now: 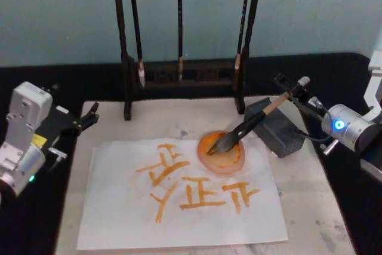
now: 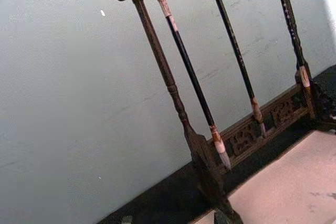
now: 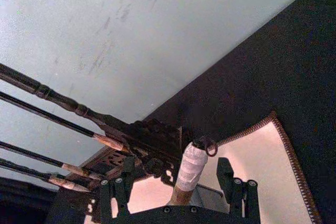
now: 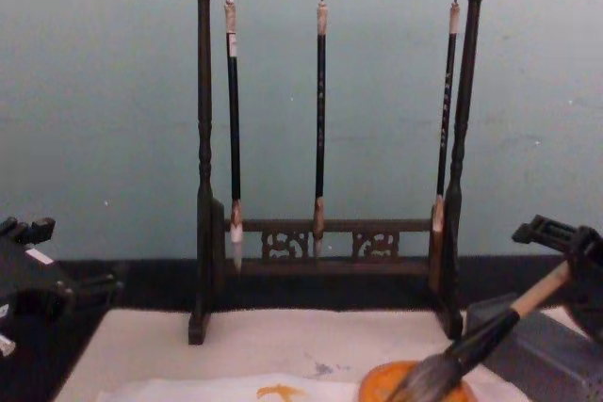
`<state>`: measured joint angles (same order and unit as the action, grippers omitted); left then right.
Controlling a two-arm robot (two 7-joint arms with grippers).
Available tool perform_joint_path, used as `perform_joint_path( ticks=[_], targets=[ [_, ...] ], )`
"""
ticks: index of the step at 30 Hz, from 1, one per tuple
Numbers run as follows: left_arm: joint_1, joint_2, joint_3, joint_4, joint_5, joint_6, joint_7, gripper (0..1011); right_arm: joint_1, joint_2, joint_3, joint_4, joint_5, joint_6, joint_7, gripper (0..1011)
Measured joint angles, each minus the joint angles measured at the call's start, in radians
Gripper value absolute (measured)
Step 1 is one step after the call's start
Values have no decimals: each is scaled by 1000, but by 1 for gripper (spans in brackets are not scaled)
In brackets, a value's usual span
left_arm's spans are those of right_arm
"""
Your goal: Pick up the brush from the inkstone, write on the paper, then place the brush back to its original position.
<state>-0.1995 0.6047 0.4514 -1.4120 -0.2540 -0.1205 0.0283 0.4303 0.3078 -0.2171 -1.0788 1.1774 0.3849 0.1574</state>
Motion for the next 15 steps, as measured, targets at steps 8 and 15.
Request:
perform_joint_path(
  ticks=[8, 15],
  targets=[
    [0, 0, 0, 0, 0, 0, 0, 1010, -1, -1, 3, -2, 0, 2, -2, 1000],
    [0, 0, 0, 0, 0, 0, 0, 1010, -2, -1, 4, -4, 0, 3, -3, 866]
  ],
)
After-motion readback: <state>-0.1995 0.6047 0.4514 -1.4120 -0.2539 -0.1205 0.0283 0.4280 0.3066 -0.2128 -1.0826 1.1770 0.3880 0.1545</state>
